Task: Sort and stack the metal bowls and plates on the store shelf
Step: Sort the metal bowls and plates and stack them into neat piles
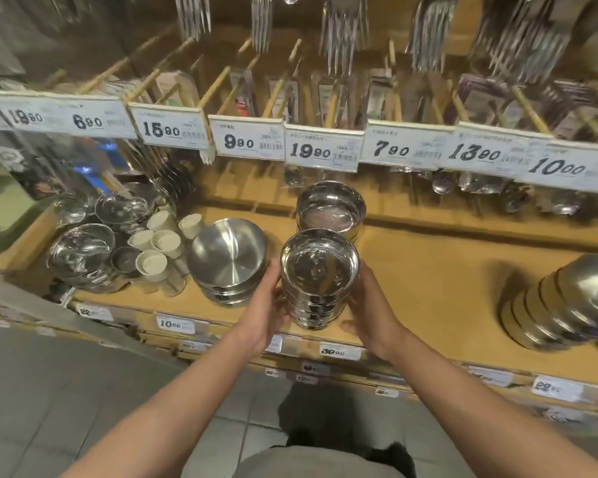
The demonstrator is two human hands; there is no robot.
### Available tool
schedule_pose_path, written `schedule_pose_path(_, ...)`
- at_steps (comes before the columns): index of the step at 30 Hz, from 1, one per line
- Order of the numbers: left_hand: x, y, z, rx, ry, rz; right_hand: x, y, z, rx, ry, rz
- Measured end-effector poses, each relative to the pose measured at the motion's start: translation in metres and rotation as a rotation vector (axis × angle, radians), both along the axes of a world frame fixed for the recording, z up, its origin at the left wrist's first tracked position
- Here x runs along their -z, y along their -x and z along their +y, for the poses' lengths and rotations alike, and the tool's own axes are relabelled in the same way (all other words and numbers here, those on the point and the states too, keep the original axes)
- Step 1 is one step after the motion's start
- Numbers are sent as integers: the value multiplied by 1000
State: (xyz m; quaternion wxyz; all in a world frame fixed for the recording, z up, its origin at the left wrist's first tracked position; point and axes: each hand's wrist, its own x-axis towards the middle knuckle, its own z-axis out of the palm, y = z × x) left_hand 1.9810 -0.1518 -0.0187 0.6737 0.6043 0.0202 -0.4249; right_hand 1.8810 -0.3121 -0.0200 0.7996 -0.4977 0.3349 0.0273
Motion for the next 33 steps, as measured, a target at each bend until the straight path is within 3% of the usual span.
schedule_pose_path(15,14,-6,-27,125,41,58,16,8,-6,165,-2,-107)
schedule_pose_path(33,4,89,-174,473,111,-31,7,140,-124,397,94,-138)
